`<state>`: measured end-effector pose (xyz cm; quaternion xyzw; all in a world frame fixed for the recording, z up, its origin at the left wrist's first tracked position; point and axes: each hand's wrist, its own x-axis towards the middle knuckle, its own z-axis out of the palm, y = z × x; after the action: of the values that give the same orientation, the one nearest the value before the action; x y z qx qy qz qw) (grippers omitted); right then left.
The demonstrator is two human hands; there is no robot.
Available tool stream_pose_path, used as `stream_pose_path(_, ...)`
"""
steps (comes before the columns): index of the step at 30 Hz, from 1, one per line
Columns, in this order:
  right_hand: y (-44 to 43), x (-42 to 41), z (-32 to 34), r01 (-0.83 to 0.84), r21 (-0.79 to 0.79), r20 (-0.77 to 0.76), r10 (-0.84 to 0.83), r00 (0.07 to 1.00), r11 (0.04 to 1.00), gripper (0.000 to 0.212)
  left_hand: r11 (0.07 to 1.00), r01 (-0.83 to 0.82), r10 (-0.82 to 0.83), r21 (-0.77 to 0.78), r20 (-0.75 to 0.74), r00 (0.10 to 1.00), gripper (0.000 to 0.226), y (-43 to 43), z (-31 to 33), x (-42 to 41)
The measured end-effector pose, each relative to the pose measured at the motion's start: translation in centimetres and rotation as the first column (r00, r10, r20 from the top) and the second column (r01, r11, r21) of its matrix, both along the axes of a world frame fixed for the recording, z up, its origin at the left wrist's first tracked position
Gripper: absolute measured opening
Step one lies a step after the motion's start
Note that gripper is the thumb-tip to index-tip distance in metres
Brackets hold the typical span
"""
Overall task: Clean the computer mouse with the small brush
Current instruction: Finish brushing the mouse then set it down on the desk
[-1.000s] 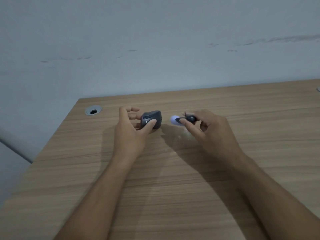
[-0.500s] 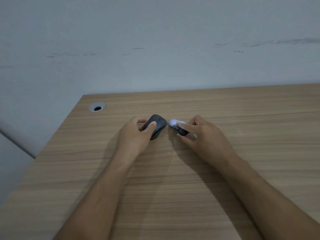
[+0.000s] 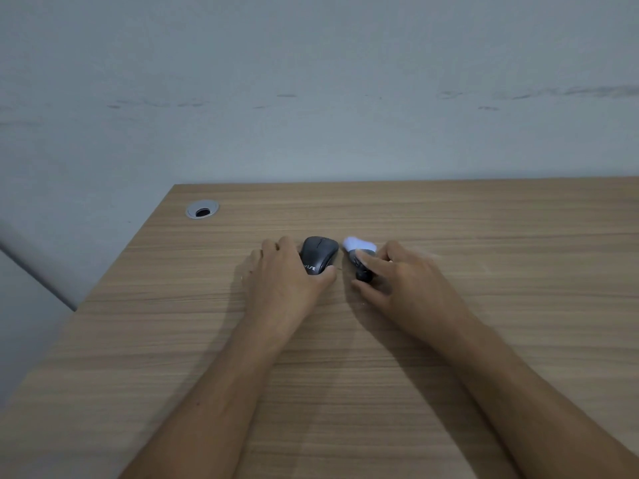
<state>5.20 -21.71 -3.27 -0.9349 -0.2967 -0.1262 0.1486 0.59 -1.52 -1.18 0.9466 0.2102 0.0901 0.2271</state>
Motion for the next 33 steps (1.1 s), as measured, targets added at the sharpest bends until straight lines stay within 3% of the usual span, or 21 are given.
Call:
stream_pose_path(3, 0.0, 0.0, 0.0, -0.003, 0.026, 0.018, 0.002, 1.0, 1.0, 0.06, 1.0, -0.007, 0.007, 0.024, -0.021, 1.0, 0.07, -0.3, 0.0, -0.1)
stream_pose_path(8, -0.1, 0.7, 0.1, 0.019, 0.224, 0.044, -0.029, 0.999, 0.974, 0.032, 1.0, 0.011, -0.012, -0.009, -0.033, 0.999, 0.068, -0.4, -0.1, -0.1)
stream_pose_path(12, 0.4, 1.5, 1.5, 0.073, 0.454, 0.061, -0.113, 0.992, 0.888, 0.019, 0.998, 0.023, -0.024, -0.059, -0.017, 1.0, 0.066, -0.1, -0.2, 0.2)
stream_pose_path(15, 2.2, 1.5, 2.5, 0.083, 0.586, -0.018, -0.089, 0.996, 0.806, 0.018, 0.996, 0.032, -0.033, -0.084, -0.006, 0.999, 0.067, 0.2, -0.5, 0.5)
stream_pose_path(18, 4.0, 1.6, 2.2, 0.009, 0.511, -0.05, 0.019, 0.999, 0.86, 0.021, 0.994, 0.061, -0.061, -0.093, 0.001, 0.998, 0.063, 0.8, -1.0, 0.8)
stream_pose_path(23, 4.3, 3.4, 1.3, 0.076, 0.462, -0.042, -0.064, 0.997, 0.884, 0.022, 0.992, 0.065, -0.064, -0.107, 0.018, 0.998, 0.065, 1.0, -0.8, 0.9)
stream_pose_path(28, 4.8, 2.9, 1.4, 0.009, 0.499, -0.03, 0.007, 1.0, 0.867, 0.02, 0.991, 0.1, -0.101, -0.09, 0.0, 0.995, 0.074, 1.2, -1.1, 0.9)
stream_pose_path(33, 5.1, 4.4, 0.3, 0.074, 0.466, -0.019, -0.073, 0.997, 0.882, 0.021, 0.991, 0.076, -0.075, -0.108, 0.02, 0.997, 0.066, 1.1, -0.9, 1.0)
